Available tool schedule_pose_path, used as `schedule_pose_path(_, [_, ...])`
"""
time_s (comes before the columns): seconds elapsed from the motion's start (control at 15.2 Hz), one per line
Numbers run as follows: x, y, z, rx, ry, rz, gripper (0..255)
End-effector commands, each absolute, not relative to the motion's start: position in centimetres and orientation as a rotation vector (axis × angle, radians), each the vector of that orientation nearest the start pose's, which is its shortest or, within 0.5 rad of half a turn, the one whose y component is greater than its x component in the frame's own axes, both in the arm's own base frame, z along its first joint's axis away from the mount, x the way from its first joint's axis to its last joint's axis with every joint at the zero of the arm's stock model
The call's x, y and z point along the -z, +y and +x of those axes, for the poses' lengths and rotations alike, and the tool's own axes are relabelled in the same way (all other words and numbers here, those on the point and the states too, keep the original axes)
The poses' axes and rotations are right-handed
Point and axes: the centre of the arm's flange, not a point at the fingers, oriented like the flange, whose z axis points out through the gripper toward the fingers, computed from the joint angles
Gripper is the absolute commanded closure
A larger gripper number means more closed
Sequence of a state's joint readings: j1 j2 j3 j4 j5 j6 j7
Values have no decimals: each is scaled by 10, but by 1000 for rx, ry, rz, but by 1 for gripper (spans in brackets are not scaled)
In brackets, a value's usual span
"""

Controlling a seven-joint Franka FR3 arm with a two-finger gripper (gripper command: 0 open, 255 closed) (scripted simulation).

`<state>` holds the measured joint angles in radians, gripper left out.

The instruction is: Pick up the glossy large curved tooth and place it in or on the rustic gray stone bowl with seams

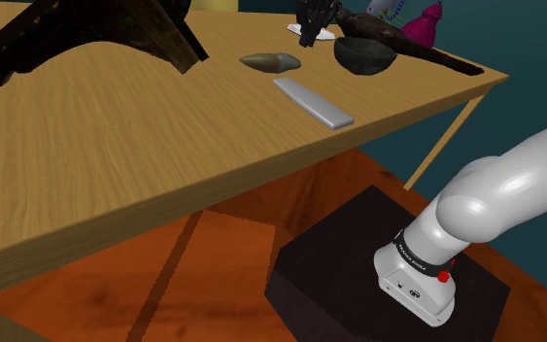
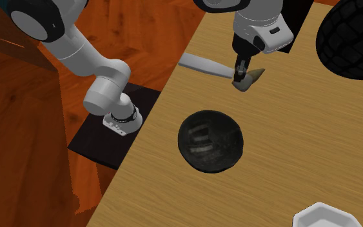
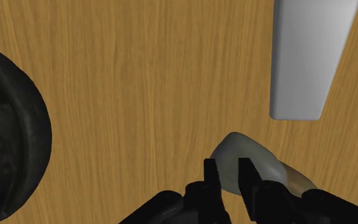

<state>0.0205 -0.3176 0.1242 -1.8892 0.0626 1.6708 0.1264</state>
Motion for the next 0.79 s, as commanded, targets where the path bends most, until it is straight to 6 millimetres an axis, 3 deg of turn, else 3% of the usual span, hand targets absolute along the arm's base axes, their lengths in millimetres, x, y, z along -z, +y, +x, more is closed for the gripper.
schedule_pose_path(0.0, [-642,82,456,144,-17,-3102,255])
schedule_pose_path(0.4, [-642,82,456,144,-17,-3102,255])
schedule_pose_path(0.46, [-642,82,456,144,-17,-3102,0])
schedule_pose_path(0.73, [-633,109,518,-41,-775,-2986,0])
